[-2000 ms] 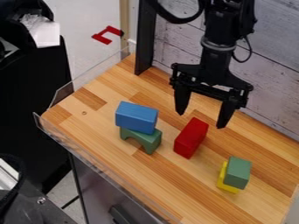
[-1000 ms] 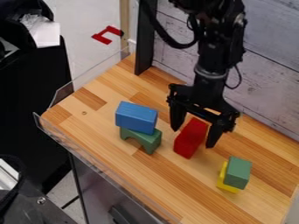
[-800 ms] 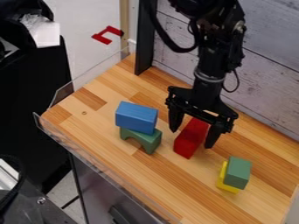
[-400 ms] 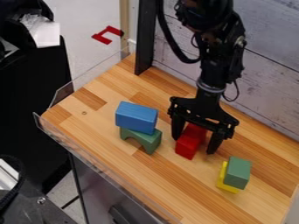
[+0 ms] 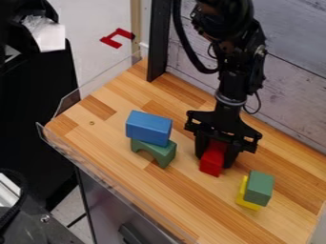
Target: Put the red block on top of the blue block
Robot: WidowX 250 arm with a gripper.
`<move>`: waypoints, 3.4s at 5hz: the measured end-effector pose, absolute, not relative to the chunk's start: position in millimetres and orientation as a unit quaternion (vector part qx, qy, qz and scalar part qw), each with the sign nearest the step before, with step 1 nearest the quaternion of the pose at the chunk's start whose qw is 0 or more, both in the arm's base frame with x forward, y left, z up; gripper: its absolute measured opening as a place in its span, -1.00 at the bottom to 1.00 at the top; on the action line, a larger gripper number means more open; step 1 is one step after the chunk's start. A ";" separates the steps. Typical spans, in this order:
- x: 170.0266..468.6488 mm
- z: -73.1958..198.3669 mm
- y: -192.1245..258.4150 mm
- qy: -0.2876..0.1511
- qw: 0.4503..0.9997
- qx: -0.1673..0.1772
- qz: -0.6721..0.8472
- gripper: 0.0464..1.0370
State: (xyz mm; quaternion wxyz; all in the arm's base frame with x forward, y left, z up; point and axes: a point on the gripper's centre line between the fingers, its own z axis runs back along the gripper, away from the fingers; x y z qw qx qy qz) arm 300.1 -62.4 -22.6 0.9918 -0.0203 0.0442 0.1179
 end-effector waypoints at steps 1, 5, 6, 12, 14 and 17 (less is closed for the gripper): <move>289.4 -12.6 -61.3 0.043 0.989 -0.030 0.141 0.08; 275.9 53.6 -30.1 -0.029 0.915 -0.013 0.402 0.08; 276.1 55.4 -18.2 -0.014 0.879 -0.025 0.475 0.08; 259.2 53.2 26.7 0.003 0.739 -0.039 0.672 0.08; 261.5 40.8 25.8 0.009 0.731 -0.037 0.681 0.08; 262.5 37.3 21.1 0.013 0.726 -0.038 0.686 0.16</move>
